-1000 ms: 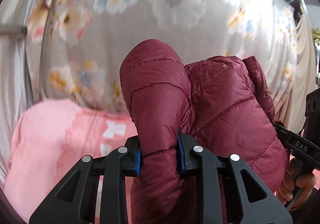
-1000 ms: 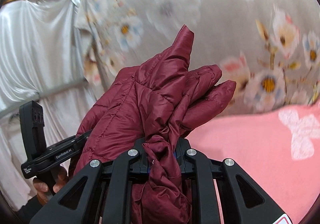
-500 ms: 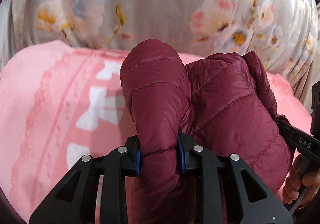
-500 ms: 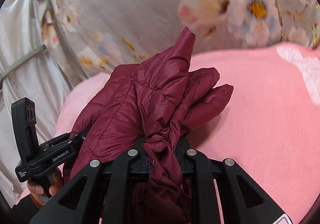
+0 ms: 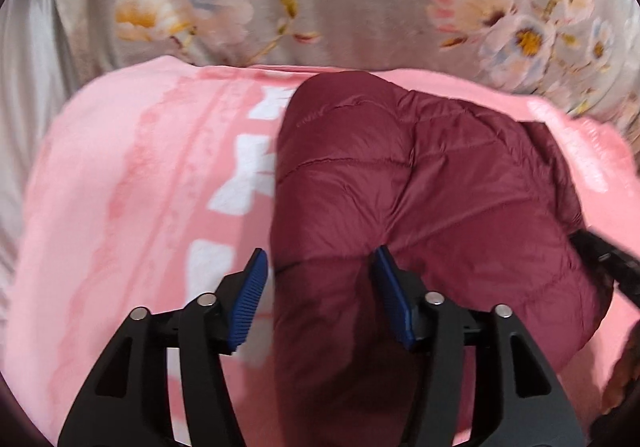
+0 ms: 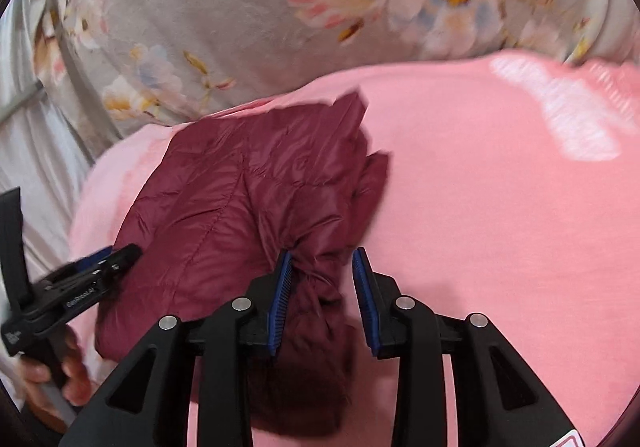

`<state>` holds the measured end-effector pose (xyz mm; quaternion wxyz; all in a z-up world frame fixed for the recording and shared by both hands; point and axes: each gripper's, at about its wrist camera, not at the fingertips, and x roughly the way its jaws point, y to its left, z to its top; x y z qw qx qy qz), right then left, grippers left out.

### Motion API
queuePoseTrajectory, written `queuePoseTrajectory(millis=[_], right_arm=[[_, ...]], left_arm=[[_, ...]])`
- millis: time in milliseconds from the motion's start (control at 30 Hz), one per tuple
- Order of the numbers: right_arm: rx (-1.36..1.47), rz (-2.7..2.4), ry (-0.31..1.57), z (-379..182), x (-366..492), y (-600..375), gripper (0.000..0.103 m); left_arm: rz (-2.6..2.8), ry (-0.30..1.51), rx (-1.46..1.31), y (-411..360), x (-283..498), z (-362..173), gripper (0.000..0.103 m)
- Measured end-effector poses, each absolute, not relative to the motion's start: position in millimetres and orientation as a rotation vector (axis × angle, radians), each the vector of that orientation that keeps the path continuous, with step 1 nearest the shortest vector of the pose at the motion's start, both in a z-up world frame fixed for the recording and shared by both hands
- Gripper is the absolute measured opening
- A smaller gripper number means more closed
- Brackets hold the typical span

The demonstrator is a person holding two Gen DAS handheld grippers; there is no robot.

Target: Fold large clothes

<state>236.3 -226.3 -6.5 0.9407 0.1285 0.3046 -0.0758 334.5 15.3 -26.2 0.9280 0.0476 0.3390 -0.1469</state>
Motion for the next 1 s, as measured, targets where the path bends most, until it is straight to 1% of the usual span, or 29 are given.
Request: queuePoseTrajectory(millis=[100, 200, 300, 567, 733, 900, 1000], right_arm=[[0.226, -0.169, 0.617, 17, 237, -216, 0.031], [0.187, -0.154, 0.614, 36, 247, -201, 0.031], [0.161, -0.147, 0.619, 40, 264, -190, 0.030], [0.165, -0.164, 0.710, 1, 293, -182, 0.030], [0.132, -0.181, 0.712, -17, 290, -183, 0.030], [0.157, -0.180, 0.715, -29, 290, -189, 0.028], [0.164, -0.182, 0.710, -35, 291, -190, 0.028]], left_arm=[[-0.242, 0.733, 0.111, 13, 329, -15, 0.070], [-0.217, 0.737, 0.106, 8, 326, -1, 0.076], [-0.178, 0.716, 0.129, 0, 325, 7, 0.081], [-0.168, 0.799, 0.105, -14, 345, -13, 0.081], [-0.161, 0.817, 0.113, -19, 352, -30, 0.082], [-0.160, 0.828, 0.089, -16, 357, -41, 0.089], [-0.161, 0.830, 0.082, -15, 359, -46, 0.091]])
